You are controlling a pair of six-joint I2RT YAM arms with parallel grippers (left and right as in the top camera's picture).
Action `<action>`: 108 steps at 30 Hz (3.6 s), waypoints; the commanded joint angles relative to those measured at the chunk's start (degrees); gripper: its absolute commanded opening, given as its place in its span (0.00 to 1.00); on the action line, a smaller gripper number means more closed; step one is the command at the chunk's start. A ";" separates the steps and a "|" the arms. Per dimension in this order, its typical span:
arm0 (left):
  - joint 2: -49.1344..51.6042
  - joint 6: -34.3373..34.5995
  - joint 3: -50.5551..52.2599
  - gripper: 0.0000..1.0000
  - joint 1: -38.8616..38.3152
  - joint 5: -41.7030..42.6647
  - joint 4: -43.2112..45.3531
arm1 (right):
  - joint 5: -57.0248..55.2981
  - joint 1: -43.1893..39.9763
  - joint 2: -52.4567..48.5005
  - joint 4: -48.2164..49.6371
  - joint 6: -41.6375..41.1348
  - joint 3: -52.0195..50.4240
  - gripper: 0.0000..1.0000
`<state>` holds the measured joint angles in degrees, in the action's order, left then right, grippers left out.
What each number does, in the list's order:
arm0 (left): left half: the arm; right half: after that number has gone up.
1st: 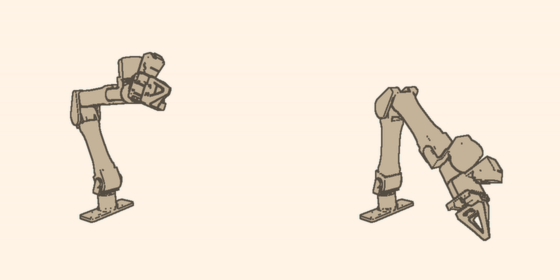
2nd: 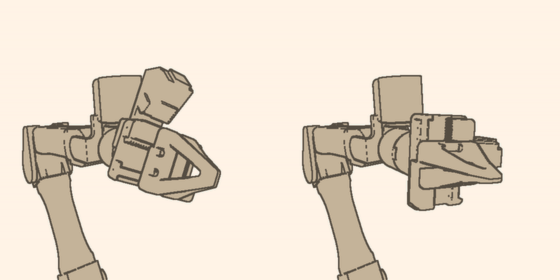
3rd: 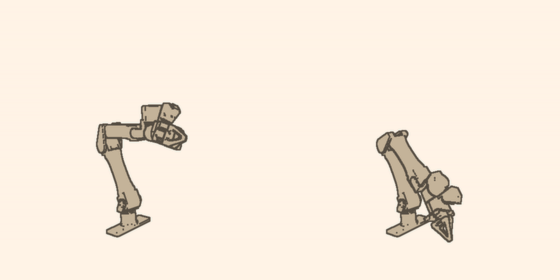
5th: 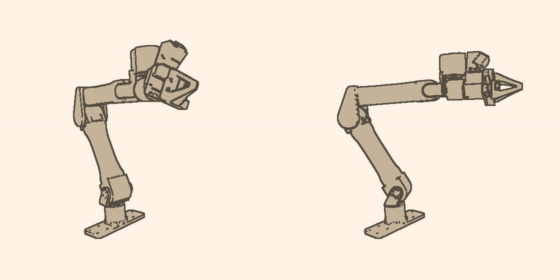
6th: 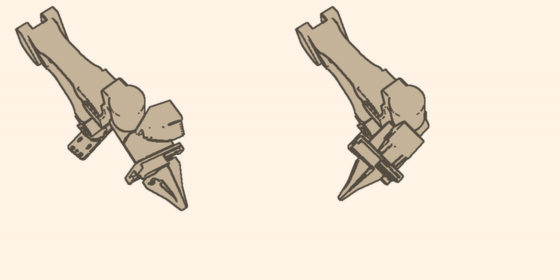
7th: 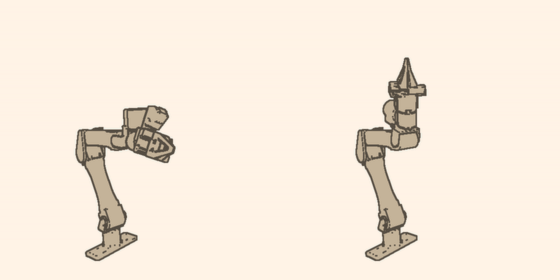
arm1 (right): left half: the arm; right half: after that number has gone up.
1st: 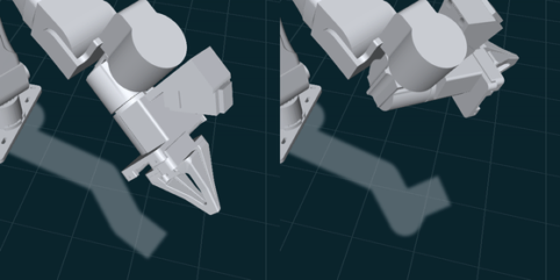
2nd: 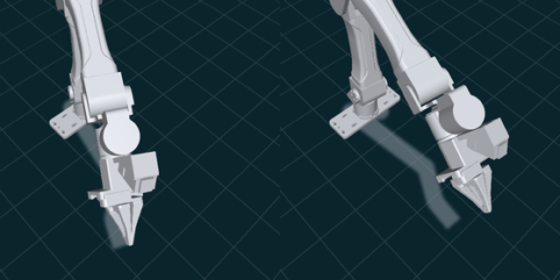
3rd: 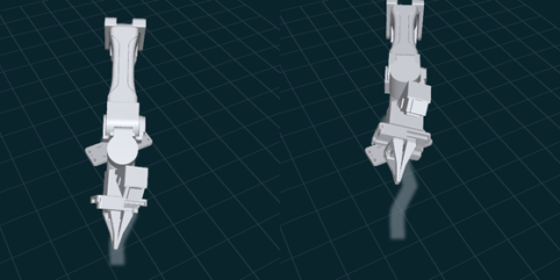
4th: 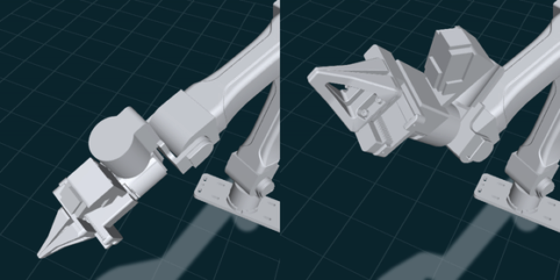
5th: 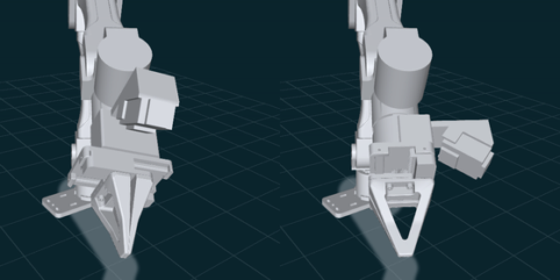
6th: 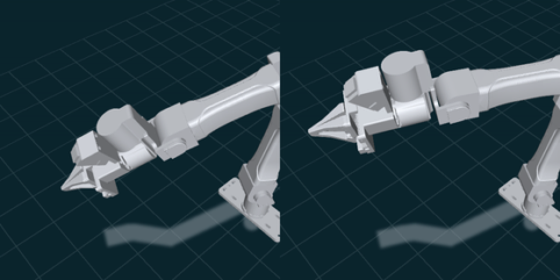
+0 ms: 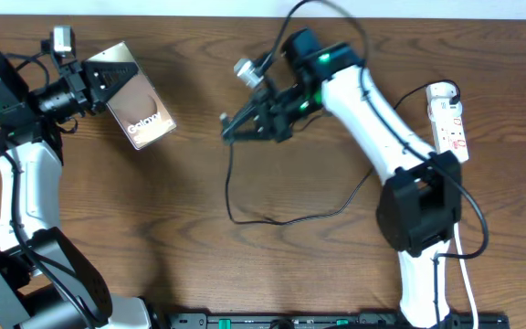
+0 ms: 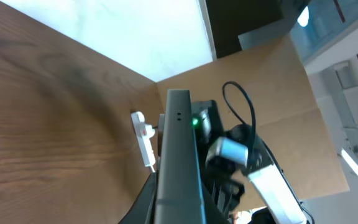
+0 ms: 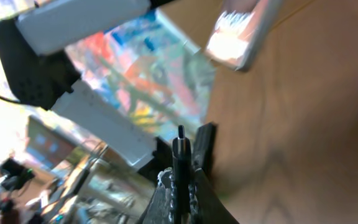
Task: Plug charger to phone and switch on socket
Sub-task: 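Lift the cable plug with the right gripper toward the held phone, then align the plug with the phone's bottom port using the right gripper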
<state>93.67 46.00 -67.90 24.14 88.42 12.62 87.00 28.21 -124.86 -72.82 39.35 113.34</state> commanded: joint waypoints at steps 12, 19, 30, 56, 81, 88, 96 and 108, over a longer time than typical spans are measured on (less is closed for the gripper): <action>0.22 -2.47 -0.44 0.07 -7.23 1.53 0.33 | 0.79 3.69 1.49 -0.04 -8.68 -1.51 0.01; 0.22 -2.43 -0.44 0.07 -9.16 0.42 0.31 | -2.89 4.63 1.49 1.68 -8.61 -2.62 0.01; 0.22 -2.25 -0.46 0.08 -10.62 -1.68 0.31 | -7.37 8.48 1.49 9.64 -8.70 -2.80 0.01; 0.22 -2.25 -0.46 0.07 -10.60 -2.64 0.39 | -10.36 8.15 1.46 20.20 -22.10 -2.80 0.01; 0.22 8.13 -0.46 0.08 -7.10 -5.60 12.37 | -7.28 6.12 1.46 28.79 -29.05 -2.80 0.01; 0.22 8.22 -0.46 0.08 -6.05 -8.46 12.37 | -5.40 5.99 1.46 29.55 -29.05 -2.80 0.01; 0.22 11.26 -0.46 0.07 -6.10 -8.11 13.53 | -5.46 6.75 1.46 29.83 -29.05 -2.80 0.01; 0.22 21.77 -0.46 0.07 -6.10 -3.28 28.68 | -5.73 6.75 1.46 30.91 -29.09 -2.80 0.01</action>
<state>94.30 65.80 -67.70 17.93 82.54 40.53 79.88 34.37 -124.73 -42.15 10.70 110.41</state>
